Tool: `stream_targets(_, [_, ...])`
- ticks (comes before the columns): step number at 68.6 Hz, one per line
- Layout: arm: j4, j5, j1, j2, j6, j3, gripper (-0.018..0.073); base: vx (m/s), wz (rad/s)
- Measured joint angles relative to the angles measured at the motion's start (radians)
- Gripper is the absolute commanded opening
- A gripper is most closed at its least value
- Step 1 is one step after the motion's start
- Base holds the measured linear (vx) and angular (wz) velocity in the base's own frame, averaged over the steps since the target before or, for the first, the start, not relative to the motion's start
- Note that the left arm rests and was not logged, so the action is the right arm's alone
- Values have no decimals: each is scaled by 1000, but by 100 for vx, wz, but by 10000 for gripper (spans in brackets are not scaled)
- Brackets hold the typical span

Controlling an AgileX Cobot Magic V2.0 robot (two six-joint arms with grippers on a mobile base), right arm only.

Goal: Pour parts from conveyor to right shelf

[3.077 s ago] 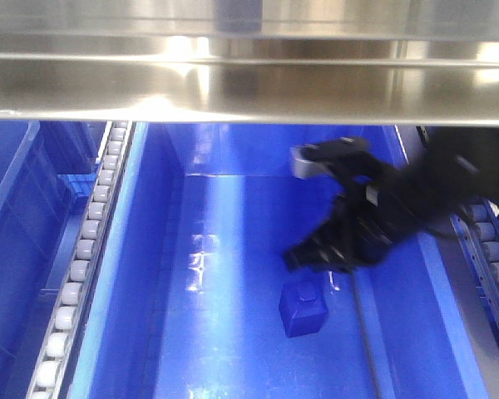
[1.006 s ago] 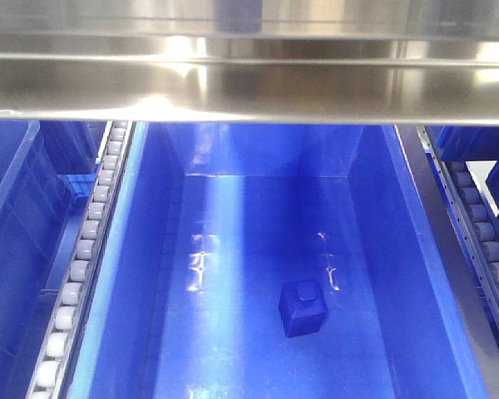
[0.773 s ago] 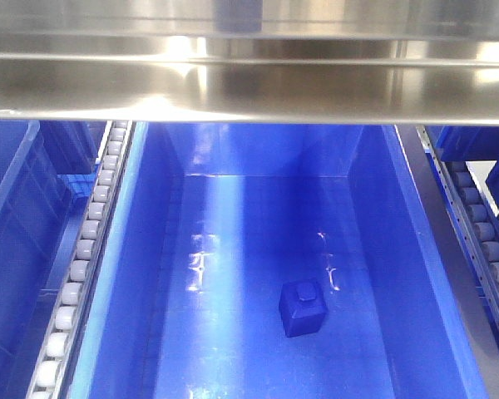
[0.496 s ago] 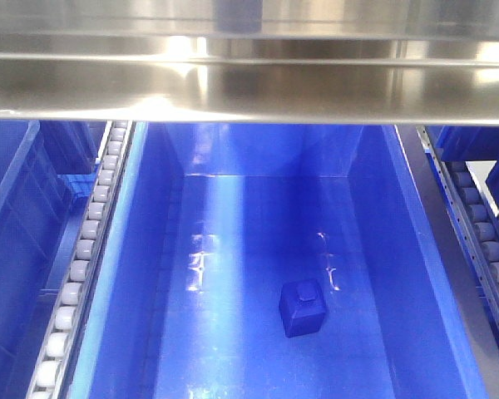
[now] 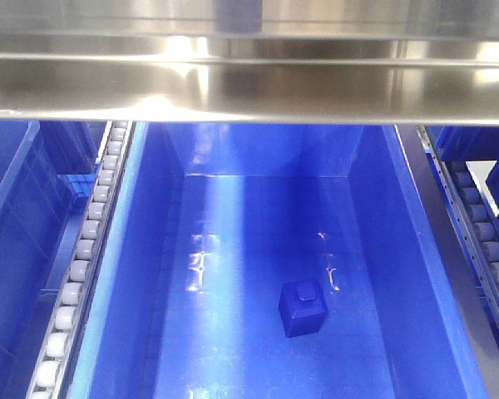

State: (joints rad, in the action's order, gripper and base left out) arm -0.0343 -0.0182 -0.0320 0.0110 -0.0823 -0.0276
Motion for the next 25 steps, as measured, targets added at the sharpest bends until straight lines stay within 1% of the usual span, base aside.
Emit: stream_targets(25, [0,0,0,0,0,0,-10,0,0])
